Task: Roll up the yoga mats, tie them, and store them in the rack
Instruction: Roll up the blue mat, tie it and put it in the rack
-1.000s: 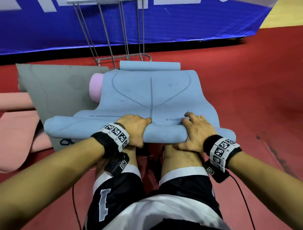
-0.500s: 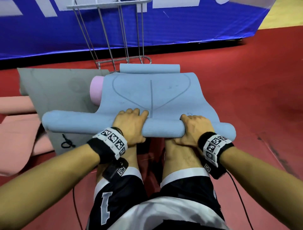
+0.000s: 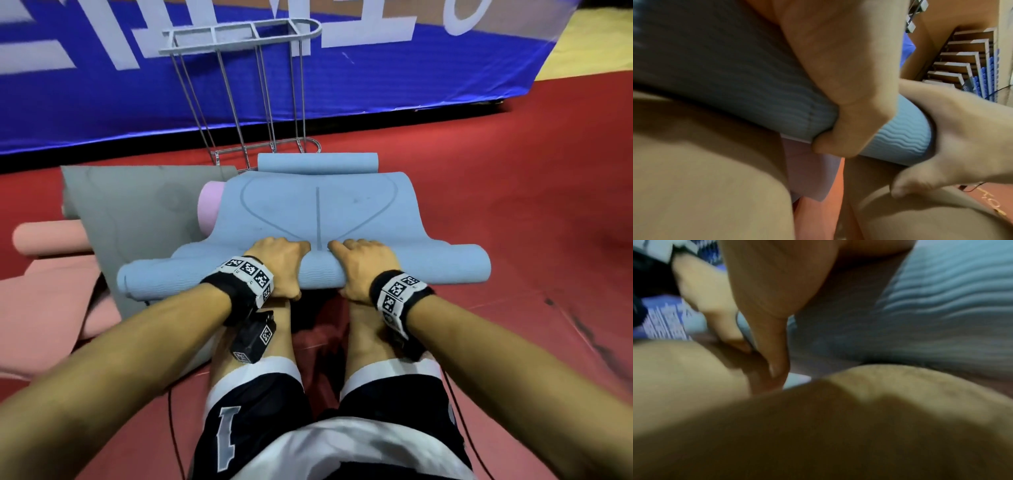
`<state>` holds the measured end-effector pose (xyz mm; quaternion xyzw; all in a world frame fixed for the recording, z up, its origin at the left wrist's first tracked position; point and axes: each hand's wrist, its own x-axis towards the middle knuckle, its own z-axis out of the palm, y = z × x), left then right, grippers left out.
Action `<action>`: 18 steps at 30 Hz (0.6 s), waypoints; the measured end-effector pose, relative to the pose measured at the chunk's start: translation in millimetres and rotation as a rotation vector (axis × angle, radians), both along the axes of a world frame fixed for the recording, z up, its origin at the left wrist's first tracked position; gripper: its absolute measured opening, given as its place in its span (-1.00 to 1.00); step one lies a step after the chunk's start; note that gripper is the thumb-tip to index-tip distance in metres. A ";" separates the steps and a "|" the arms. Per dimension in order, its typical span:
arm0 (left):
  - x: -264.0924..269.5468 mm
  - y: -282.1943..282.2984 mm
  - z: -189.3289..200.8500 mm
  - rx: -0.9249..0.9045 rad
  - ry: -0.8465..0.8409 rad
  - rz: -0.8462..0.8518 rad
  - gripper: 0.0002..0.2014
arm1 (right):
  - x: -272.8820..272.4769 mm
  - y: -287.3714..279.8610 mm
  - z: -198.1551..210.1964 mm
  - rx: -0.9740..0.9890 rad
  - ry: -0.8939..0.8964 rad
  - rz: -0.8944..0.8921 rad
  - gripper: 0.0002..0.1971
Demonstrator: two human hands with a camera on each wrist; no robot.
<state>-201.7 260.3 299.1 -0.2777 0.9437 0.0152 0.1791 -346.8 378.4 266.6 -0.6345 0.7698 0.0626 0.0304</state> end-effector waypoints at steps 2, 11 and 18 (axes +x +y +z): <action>-3.7 -6.1 23.1 -0.033 0.035 0.005 -0.40 | -7.2 -9.3 20.8 -0.062 0.033 -0.016 -0.39; -24.0 -9.7 122.1 0.034 0.103 0.034 -0.45 | -29.1 -2.3 157.5 -0.078 0.002 -0.009 -0.36; -7.5 29.1 16.9 0.484 -0.071 -0.008 -0.53 | -8.8 41.3 53.0 0.317 -0.135 -0.024 -0.41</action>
